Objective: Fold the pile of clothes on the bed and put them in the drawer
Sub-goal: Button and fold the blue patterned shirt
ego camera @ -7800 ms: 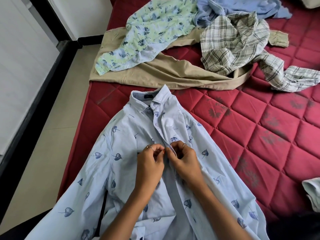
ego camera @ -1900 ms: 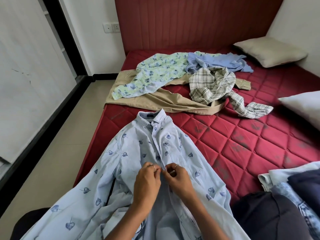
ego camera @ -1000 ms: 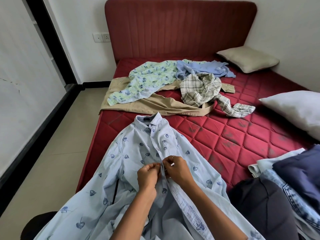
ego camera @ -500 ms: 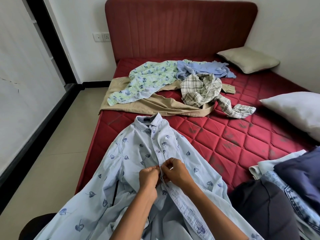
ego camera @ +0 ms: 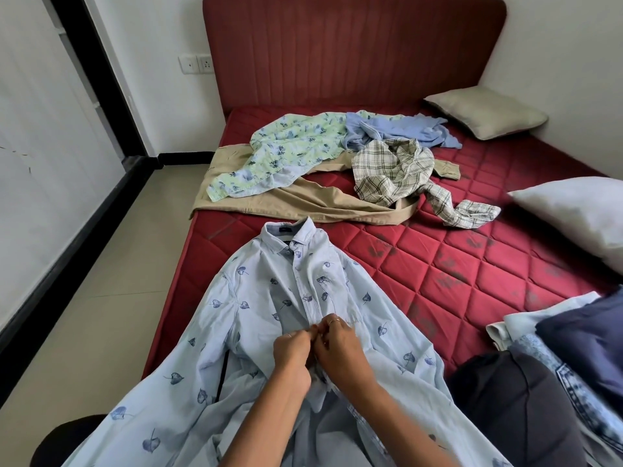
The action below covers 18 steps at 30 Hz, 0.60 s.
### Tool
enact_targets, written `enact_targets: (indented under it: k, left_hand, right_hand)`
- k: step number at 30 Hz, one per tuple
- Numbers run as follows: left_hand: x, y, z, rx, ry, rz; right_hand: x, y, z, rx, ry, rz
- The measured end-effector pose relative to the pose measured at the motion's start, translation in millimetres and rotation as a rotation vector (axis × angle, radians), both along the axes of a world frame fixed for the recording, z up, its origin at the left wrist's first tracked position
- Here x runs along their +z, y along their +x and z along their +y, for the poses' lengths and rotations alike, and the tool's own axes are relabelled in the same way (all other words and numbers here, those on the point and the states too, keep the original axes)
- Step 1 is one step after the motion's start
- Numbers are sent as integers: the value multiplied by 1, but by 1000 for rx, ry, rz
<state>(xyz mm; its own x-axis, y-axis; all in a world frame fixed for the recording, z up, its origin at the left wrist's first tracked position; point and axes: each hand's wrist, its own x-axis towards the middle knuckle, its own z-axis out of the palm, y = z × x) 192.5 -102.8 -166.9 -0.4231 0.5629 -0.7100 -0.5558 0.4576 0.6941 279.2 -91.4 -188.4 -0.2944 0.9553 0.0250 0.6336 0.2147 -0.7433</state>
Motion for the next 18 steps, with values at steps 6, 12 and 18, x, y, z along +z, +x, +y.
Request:
enact_targets:
  k: [6,12,18]
  left_hand:
    - [-4,-4,0,-78,37,-104]
    - [-4,-13,7,-130,59,-137]
    - [9,-18,15,-224,133,-172]
  right_hand:
    - [-7,8,-1,-47,-112,213]
    - [6,19,19,10,-367,415]
    - [12,23,39,13,-568,600]
